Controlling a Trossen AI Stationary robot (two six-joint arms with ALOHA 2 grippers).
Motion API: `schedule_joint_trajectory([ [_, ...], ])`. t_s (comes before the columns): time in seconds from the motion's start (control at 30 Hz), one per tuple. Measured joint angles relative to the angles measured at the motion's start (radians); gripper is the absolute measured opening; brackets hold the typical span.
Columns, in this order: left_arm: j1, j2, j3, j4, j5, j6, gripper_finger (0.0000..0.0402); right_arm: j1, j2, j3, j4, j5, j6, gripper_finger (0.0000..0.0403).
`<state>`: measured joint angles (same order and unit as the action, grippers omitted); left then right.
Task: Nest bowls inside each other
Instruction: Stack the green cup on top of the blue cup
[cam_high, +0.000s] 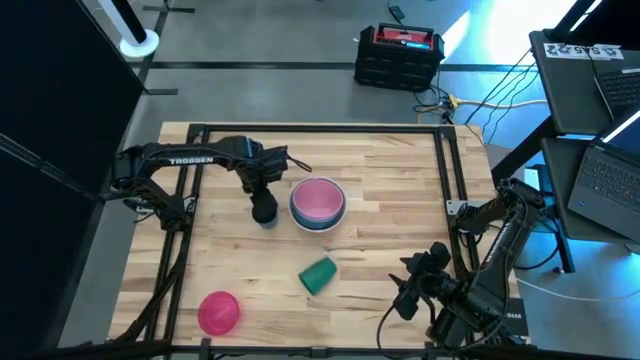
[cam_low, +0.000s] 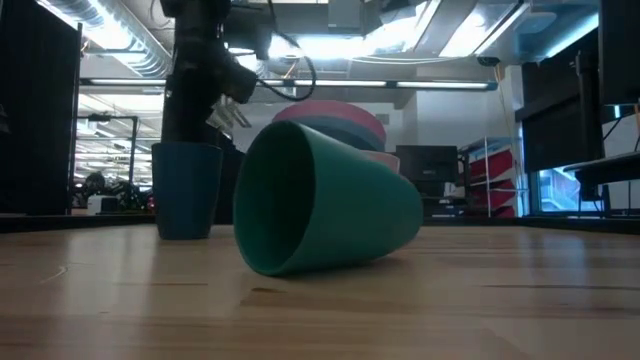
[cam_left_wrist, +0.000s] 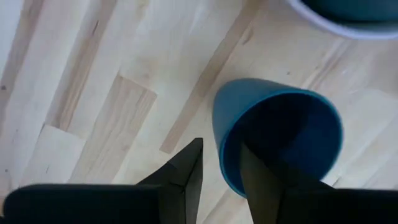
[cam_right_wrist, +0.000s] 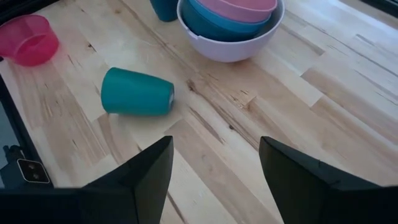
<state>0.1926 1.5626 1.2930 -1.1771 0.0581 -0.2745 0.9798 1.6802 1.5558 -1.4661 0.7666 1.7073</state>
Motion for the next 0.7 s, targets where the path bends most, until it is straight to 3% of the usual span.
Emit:
schedule_joint_trajectory([
  [0.27,-0.208,-0.001,0.189,-0.041,-0.058,-0.081,0.0074,0.002,0.0,0.0,-0.002,0.0,-0.033,0.0223],
  [0.43,-0.531,0.014,0.227,0.14,-0.203,-0.239,0.0051,0.002,0.0,-0.016,0.0,0.0,-0.064,0.0223],
  [0.53,-0.671,0.082,0.226,0.216,-0.318,-0.303,0.0038,0.002,0.0,-0.043,0.006,-0.002,-0.065,0.0223],
  [0.7,-0.75,0.277,0.227,0.242,-0.391,-0.368,0.0027,0.002,0.0,-0.065,0.009,-0.03,-0.095,0.0223],
])
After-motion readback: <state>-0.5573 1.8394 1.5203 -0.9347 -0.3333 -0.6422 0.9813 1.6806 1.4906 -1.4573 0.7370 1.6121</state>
